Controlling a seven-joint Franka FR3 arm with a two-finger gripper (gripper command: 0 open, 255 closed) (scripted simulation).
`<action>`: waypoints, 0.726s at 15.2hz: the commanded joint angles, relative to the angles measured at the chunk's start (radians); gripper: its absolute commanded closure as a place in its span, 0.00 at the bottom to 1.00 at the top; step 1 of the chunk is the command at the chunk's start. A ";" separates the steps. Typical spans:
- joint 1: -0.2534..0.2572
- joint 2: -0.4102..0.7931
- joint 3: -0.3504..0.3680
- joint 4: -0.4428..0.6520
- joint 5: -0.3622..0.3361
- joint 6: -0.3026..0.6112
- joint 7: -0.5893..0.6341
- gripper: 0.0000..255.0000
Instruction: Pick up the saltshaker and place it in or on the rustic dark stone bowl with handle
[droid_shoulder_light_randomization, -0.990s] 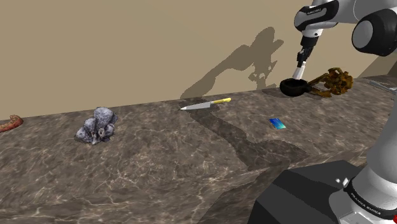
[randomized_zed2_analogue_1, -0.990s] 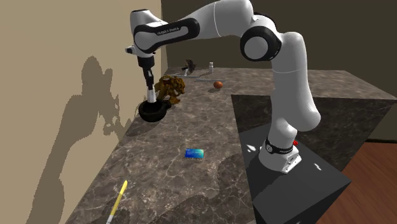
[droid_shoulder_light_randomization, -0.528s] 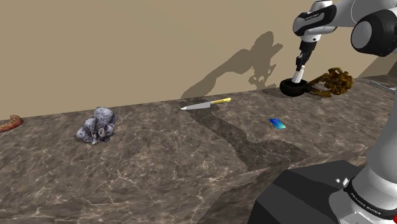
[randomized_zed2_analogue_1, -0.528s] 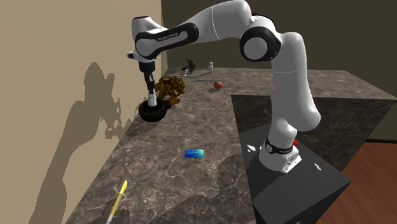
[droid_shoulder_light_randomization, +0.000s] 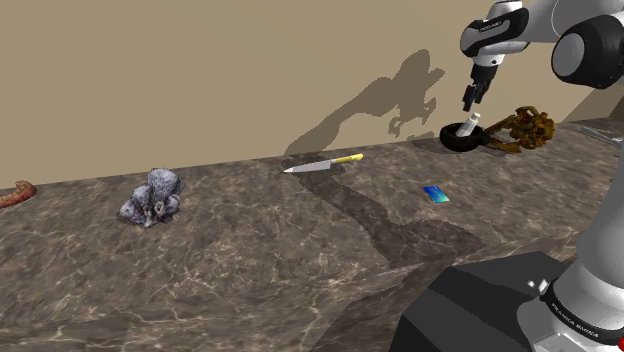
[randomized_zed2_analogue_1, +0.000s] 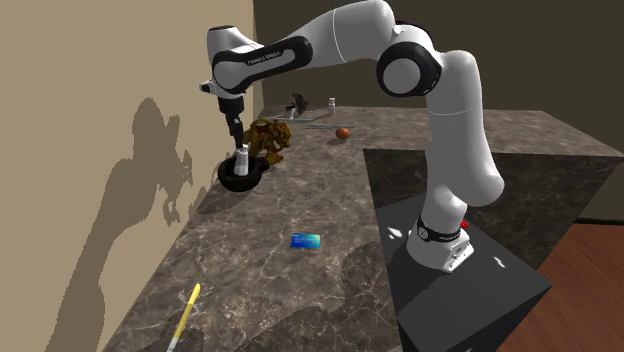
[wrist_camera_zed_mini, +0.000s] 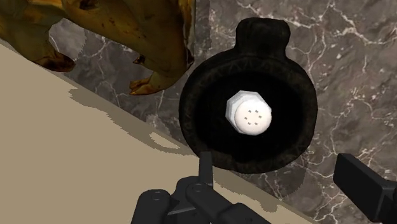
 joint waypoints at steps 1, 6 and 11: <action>0.000 0.000 0.000 0.000 0.000 0.000 0.000 0.00; 0.001 -0.023 -0.005 0.095 -0.012 -0.116 0.009 0.00; 0.001 -0.023 -0.005 0.095 -0.012 -0.116 0.008 0.00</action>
